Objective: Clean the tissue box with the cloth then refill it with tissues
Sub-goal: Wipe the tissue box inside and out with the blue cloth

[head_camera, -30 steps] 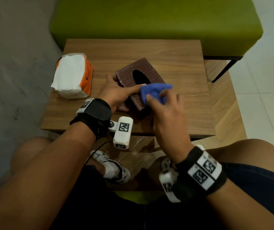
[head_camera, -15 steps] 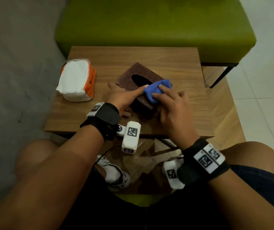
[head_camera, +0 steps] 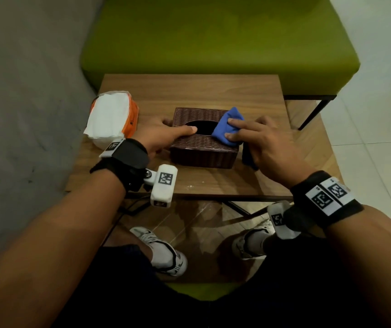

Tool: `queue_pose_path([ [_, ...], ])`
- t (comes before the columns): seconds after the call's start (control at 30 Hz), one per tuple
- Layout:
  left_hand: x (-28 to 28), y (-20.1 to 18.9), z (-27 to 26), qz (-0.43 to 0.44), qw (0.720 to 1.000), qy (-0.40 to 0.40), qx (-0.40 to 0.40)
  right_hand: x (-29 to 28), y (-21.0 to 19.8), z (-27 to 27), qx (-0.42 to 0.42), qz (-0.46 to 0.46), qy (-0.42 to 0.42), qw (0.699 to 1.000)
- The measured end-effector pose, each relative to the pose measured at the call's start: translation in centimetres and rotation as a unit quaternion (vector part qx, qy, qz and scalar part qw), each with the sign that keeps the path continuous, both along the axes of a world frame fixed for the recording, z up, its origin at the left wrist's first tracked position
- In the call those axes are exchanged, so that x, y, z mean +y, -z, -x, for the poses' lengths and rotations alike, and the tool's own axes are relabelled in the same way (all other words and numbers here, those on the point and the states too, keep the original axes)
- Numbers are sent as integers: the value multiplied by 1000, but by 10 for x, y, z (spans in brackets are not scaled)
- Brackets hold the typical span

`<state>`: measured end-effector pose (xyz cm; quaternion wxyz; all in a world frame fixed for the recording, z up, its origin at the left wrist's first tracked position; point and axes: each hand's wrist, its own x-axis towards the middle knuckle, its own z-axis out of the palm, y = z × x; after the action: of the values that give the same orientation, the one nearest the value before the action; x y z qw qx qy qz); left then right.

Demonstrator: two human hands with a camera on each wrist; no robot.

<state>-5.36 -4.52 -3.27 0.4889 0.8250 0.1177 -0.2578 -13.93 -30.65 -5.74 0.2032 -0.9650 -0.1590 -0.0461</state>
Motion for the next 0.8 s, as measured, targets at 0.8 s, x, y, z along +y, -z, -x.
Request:
queue_pose_path([
  [0.8,-6,21,10,123,988,-35,90,67,36,43,-116,-53,248,960],
])
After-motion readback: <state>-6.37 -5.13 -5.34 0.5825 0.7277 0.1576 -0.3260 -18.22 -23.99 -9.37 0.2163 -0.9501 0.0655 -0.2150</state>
